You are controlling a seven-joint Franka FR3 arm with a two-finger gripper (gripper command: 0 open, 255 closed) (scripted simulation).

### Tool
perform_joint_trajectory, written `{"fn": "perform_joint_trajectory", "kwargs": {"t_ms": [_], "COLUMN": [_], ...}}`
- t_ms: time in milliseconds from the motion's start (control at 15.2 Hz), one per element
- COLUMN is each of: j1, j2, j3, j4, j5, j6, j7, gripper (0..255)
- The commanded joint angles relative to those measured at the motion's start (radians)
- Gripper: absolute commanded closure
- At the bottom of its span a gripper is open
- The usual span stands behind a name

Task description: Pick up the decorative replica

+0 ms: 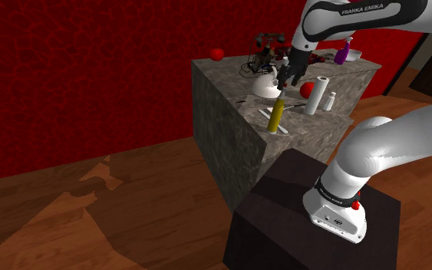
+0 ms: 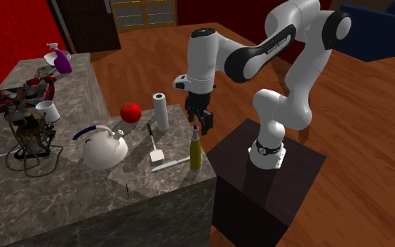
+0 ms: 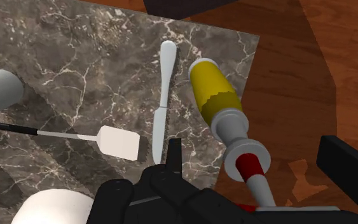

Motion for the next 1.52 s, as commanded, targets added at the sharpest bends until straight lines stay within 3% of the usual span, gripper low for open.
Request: {"fn": "perform_joint_trajectory", "kwargs": {"t_ms": [0, 594, 1452], "j1": [0.0, 0.0, 0.01], "j2": [0.002, 0.003, -0.003], "j3": [-0.001, -0.002, 0.023], "j4": [-0.005, -0.002, 0.167], "j5": [-0.001, -0.001, 0.02], "j6": [0.007, 0.006, -0.17], "j7": [0.0, -0.002, -0.001], "gripper": [255, 255, 255]}}
